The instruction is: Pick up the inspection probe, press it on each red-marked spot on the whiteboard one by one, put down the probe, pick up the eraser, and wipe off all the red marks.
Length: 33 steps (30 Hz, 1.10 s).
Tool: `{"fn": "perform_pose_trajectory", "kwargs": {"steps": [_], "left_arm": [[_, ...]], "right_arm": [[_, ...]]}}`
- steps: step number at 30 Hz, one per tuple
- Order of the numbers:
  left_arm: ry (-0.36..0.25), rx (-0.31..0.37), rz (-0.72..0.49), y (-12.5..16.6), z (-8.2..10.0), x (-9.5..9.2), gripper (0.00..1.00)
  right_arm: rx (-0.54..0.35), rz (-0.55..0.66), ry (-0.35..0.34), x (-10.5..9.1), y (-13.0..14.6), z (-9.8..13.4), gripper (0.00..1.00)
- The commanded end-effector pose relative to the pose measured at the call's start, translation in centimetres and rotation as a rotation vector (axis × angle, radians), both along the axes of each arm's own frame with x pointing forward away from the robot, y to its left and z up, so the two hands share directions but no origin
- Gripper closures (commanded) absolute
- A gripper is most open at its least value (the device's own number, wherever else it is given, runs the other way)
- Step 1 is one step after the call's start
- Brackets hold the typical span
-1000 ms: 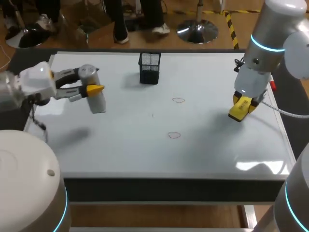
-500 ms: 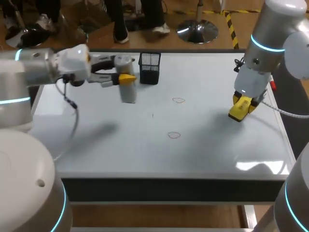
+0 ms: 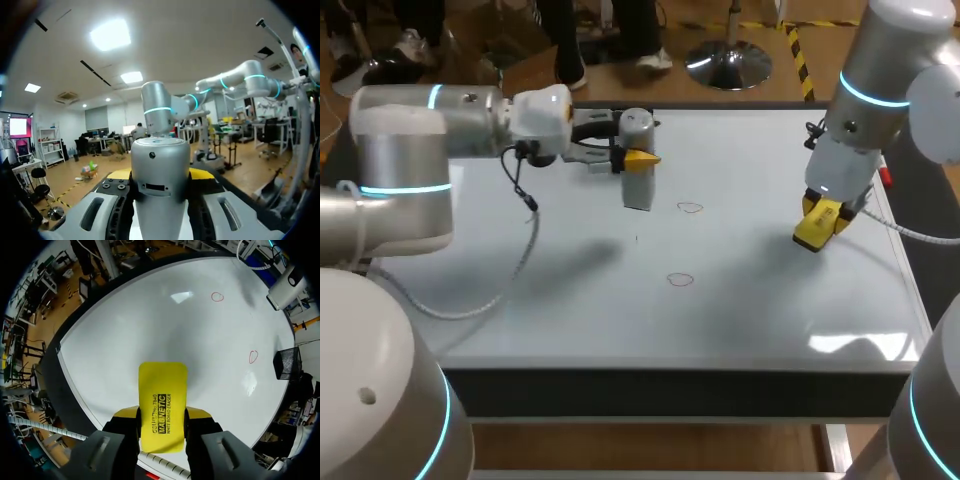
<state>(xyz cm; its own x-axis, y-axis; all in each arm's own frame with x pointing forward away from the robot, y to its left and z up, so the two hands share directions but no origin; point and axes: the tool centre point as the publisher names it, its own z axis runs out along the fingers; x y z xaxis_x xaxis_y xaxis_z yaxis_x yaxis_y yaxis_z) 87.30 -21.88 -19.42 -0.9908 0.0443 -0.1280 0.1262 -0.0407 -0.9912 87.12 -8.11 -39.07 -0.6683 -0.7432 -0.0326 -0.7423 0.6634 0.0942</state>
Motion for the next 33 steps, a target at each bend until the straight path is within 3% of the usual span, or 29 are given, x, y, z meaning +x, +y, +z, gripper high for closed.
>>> {"fn": "perform_pose_trajectory", "kwargs": {"steps": [1, 18, 33], "left_arm": [[0.003, -0.009, -0.018, -2.9, -0.9, 0.8, 1.00], [0.030, -0.023, -0.021, -6.6, -3.8, 3.0, 1.00], [0.039, -0.029, -0.018, -7.3, -5.8, 5.1, 1.00]], "right_arm": [[-0.004, 0.002, 0.000, 0.1, 0.0, 0.0, 1.00], [-0.004, 0.002, 0.000, 0.1, 0.0, 0.0, 1.00], [-0.004, 0.002, 0.000, 0.1, 0.0, 0.0, 1.00]]}}
